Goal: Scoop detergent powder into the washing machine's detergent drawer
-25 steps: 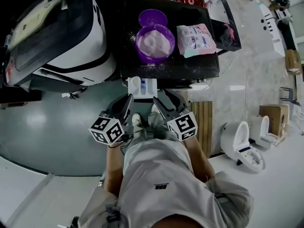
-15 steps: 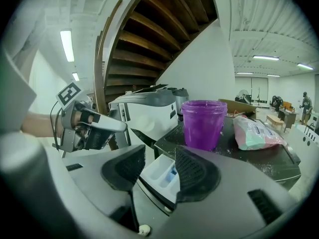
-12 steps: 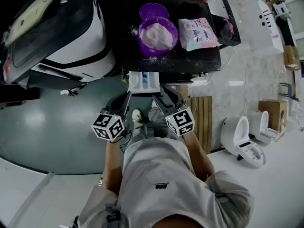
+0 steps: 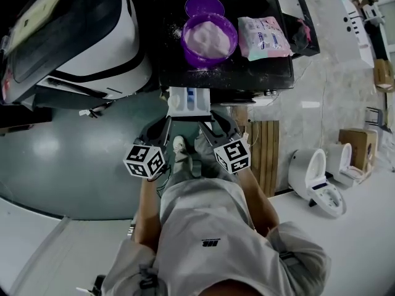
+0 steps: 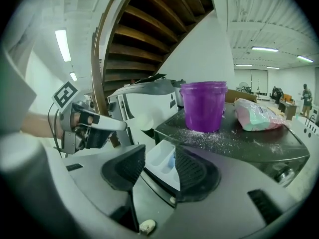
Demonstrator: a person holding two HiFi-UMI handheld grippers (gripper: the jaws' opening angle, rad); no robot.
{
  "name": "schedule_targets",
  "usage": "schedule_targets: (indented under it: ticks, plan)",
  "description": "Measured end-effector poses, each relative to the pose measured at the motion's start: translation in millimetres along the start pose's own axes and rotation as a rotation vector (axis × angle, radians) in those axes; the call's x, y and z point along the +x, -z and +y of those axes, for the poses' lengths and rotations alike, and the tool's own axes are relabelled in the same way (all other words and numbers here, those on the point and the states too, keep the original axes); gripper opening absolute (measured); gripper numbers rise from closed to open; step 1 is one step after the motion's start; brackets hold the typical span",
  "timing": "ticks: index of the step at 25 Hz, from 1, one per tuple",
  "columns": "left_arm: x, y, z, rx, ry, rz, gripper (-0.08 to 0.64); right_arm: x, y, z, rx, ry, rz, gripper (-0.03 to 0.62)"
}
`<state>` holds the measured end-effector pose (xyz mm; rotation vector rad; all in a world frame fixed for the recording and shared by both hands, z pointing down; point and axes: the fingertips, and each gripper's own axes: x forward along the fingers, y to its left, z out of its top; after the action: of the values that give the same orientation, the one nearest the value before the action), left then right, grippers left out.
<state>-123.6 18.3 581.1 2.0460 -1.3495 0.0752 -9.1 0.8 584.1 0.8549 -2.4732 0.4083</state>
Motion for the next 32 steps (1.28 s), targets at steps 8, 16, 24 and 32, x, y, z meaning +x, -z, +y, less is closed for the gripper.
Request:
schedule_targets:
  ticks: [8, 16, 24, 32]
  plan:
    - [14.5, 22.7, 13.2, 0.034, -0.051, 0.037, 0.017, 12.2, 22.5, -2.3, 0.025, -0.003, 0.030, 0.187]
    - [28.4, 33.8, 20.0, 0.149, -0.120, 0.089, 0.016, 18.4, 30.8, -8.0, 0.043, 0.006, 0.036, 0.187]
    - [38.1, 43.8, 23.4, 0.329, -0.192, 0.164, 0.016, 20.9, 37.8, -7.7, 0.048, 0.004, 0.047, 0.186]
    - [47.5, 58.3, 25.1, 0.528, -0.248, 0.241, 0.017, 26.7, 41.0, -7.2, 0.064, 0.001, 0.045, 0.186]
